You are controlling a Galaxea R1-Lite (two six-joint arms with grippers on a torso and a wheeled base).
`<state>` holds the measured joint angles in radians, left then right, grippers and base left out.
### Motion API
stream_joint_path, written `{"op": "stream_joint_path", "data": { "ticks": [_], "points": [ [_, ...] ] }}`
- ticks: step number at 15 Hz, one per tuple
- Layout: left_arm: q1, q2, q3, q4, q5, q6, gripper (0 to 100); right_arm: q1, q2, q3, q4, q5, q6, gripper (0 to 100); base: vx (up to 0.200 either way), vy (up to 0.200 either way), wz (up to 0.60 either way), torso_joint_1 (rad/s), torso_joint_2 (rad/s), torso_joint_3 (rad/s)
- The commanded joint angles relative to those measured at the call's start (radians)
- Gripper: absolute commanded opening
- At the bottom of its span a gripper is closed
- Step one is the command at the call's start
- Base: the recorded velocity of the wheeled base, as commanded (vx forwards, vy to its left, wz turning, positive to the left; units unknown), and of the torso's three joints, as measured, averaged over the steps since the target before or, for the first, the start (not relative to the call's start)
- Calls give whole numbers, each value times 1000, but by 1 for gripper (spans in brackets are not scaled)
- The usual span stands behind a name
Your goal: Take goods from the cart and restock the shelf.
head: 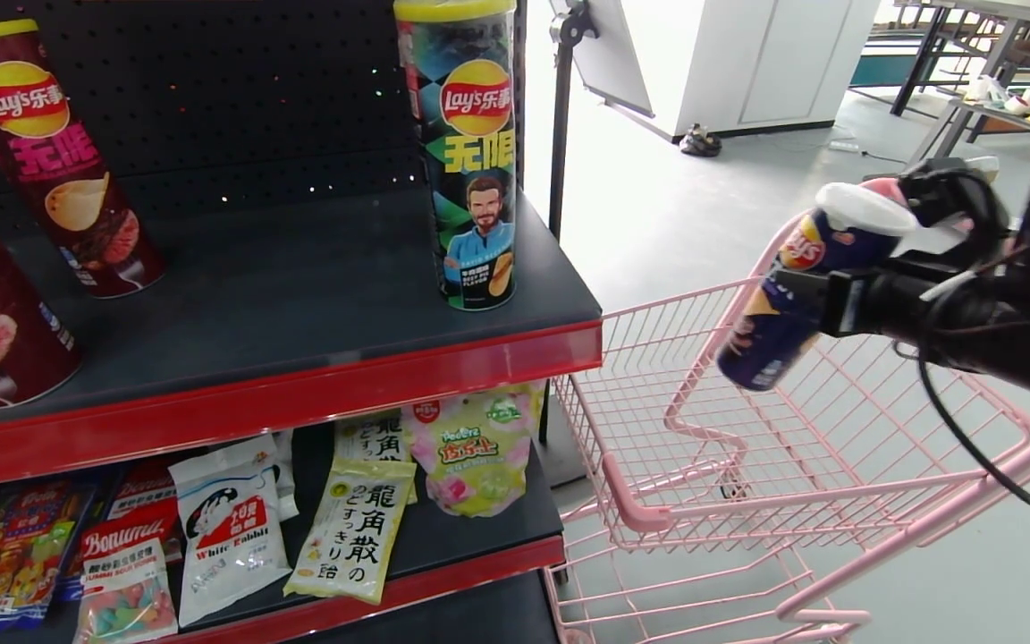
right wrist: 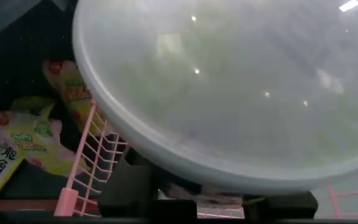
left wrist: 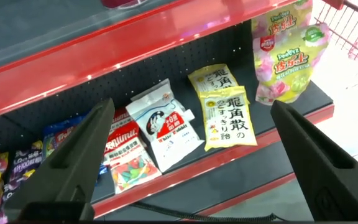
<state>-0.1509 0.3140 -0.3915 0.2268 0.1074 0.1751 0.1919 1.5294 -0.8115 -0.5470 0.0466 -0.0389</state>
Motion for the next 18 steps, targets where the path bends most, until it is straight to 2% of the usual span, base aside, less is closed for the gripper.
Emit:
{"op": "stream_joint_path", "data": {
  "ticks": [1, 4, 5, 6, 7, 8, 12, 18],
  "points": [
    [1, -16, 10, 0, 0, -2, 100, -91, -406, 140, 210, -16, -76, 0, 0, 0, 0, 0, 0, 0],
    [1, -26, 22, -1, -20, -46, 100, -100, -778, 150, 602, -28, -118, 0, 0, 0, 0, 0, 0, 0],
    [-1, -27, 20, -3, -25, -65, 100, -100, -833, 146, 671, -34, -134, 0, 0, 0, 0, 0, 0, 0],
    [1, -36, 10, -3, -35, -108, 100, -101, -922, 155, 746, -65, -154, 0, 0, 0, 0, 0, 0, 0],
    [-1, -41, 2, -3, -38, -120, 100, -101, -950, 163, 765, -79, -157, 0, 0, 0, 0, 0, 0, 0],
    [1, -53, -4, 0, -40, -152, 100, -108, -1005, 173, 808, -120, -157, 0, 0, 0, 0, 0, 0, 0],
    [1, -62, -3, 2, -40, -149, 100, -109, -1046, 173, 852, -156, -157, 0, 0, 0, 0, 30, -105, -74],
    [-1, -47, -20, 2, -38, -147, 100, -108, -1029, 183, 852, -154, -157, 0, 0, 0, 0, 164, -506, -341]
  ]
}}
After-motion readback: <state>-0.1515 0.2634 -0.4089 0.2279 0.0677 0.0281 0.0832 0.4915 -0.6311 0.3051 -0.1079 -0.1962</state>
